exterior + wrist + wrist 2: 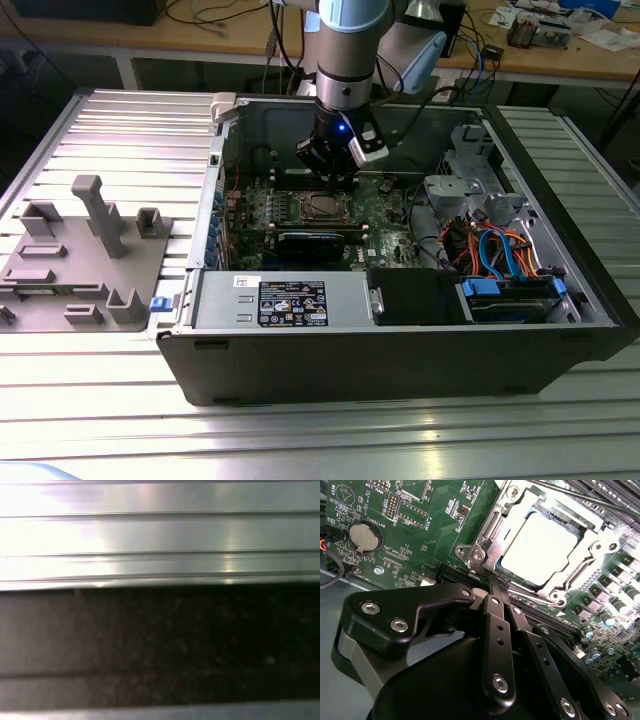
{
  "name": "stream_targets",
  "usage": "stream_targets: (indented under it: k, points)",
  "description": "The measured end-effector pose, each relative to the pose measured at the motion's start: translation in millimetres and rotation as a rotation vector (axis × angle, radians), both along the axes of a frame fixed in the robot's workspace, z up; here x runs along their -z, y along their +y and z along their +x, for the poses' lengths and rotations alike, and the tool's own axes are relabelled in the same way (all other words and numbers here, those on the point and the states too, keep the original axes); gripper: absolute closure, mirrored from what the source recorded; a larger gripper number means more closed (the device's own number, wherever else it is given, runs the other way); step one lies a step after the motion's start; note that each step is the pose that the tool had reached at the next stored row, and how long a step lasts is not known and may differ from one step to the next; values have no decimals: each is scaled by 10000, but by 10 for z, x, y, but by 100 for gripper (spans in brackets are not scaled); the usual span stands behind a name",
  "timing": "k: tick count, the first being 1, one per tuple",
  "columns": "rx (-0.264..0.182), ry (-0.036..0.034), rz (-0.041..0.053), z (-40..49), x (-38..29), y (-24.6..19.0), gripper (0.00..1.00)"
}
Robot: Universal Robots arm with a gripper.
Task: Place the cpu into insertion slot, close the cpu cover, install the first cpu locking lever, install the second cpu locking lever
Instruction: 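Install the first cpu locking lever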
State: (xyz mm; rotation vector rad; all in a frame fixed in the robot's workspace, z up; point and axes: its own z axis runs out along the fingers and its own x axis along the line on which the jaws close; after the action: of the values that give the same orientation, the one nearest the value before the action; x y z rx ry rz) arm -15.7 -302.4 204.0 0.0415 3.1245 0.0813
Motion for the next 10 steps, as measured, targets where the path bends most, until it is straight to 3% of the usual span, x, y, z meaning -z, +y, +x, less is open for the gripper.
stream_targets:
  k: [7, 10]
  points:
    - [0, -2, 4, 1, -40, 1, 89]
    - [-2, 0, -72, 2, -16, 0, 89]
